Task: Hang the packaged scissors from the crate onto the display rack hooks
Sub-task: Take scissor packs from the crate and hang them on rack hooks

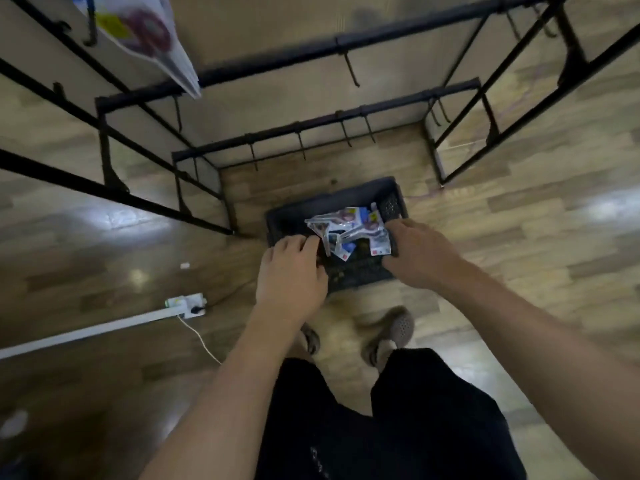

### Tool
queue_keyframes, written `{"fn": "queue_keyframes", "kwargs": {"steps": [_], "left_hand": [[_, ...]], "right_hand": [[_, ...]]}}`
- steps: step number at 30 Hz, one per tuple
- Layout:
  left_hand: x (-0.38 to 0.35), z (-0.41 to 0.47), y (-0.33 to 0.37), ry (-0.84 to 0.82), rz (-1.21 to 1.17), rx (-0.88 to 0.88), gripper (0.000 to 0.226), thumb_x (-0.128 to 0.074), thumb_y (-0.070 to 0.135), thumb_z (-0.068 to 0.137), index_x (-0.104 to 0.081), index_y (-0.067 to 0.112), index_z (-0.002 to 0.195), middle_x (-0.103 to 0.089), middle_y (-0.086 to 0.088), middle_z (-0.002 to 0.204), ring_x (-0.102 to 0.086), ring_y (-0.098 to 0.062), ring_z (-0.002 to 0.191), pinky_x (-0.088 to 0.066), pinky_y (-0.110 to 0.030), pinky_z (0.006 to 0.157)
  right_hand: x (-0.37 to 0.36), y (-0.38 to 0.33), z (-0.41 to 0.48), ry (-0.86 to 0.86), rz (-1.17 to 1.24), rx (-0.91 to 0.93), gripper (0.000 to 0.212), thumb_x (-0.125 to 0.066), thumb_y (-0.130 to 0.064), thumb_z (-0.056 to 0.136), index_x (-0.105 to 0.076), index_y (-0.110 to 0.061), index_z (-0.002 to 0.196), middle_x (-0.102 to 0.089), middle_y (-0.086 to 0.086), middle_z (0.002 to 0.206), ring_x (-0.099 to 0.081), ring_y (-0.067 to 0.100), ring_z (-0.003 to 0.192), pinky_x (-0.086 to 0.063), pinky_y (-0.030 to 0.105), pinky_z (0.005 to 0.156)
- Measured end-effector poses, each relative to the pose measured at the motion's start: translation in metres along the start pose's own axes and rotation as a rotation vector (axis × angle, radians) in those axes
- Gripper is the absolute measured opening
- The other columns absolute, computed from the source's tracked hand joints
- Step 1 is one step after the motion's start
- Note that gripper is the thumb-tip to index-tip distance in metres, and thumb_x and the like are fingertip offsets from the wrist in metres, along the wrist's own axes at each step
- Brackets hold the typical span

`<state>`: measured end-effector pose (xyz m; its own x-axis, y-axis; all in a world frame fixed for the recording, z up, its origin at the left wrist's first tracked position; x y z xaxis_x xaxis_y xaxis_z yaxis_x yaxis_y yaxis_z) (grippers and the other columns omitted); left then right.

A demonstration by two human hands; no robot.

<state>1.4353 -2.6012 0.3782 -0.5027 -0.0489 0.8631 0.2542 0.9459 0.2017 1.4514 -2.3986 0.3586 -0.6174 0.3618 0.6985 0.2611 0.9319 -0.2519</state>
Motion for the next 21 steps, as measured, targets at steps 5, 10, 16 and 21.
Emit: {"fn": "queue_keyframes", "kwargs": {"steps": [5,10,16,21], "left_hand": [[-0.135,0.039,-0.033,-0.088,-0.059,0.088,0.054,-0.050,0.036,0.101,-0.039,0.023,0.153,-0.046,0.000,0.152,-0.040,-0.024,0.141,-0.034,-0.041,0.116],[-0.277,0.121,-0.077,-0.203,0.025,0.118,0.061,-0.048,0.041,0.104,-0.029,0.022,0.159,-0.043,0.000,0.157,-0.036,-0.025,0.146,-0.034,-0.045,0.117],[-0.379,0.186,-0.077,-0.235,0.040,0.018,0.072,-0.042,0.052,0.103,-0.007,0.032,0.163,-0.027,0.010,0.164,-0.019,-0.016,0.154,-0.020,-0.040,0.124],[-0.418,0.200,-0.073,-0.203,0.129,-0.149,0.066,-0.041,0.059,0.094,-0.035,0.036,0.155,-0.052,0.015,0.145,-0.050,-0.016,0.138,-0.043,-0.039,0.110]], "right_hand": [[-0.098,0.041,0.097,-0.059,-0.117,0.076,0.064,-0.059,-0.036,0.095,-0.036,-0.016,0.151,-0.046,0.010,0.151,-0.047,0.033,0.135,-0.046,0.045,0.105],[-0.231,0.093,0.229,-0.160,-0.173,0.064,0.061,-0.060,-0.037,0.094,-0.038,-0.016,0.147,-0.047,0.011,0.147,-0.049,0.035,0.131,-0.044,0.044,0.100],[-0.368,0.121,0.391,-0.258,-0.307,0.167,0.059,-0.059,-0.030,0.097,-0.032,-0.018,0.148,-0.057,0.014,0.129,-0.057,0.036,0.114,-0.049,0.042,0.082],[-0.425,0.083,0.531,-0.079,-0.402,0.357,0.068,-0.057,-0.042,0.094,-0.030,-0.018,0.152,-0.046,0.018,0.147,-0.045,0.040,0.133,-0.043,0.047,0.102]]}}
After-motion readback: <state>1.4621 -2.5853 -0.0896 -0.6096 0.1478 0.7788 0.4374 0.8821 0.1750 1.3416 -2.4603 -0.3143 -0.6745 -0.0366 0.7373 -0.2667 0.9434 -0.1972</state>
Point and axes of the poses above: each hand's wrist, its own z-axis towards the middle knuckle, its own x-axis out of the back of the hand, y = z × x, the point moved 7 cm from there along z, towards the middle knuckle
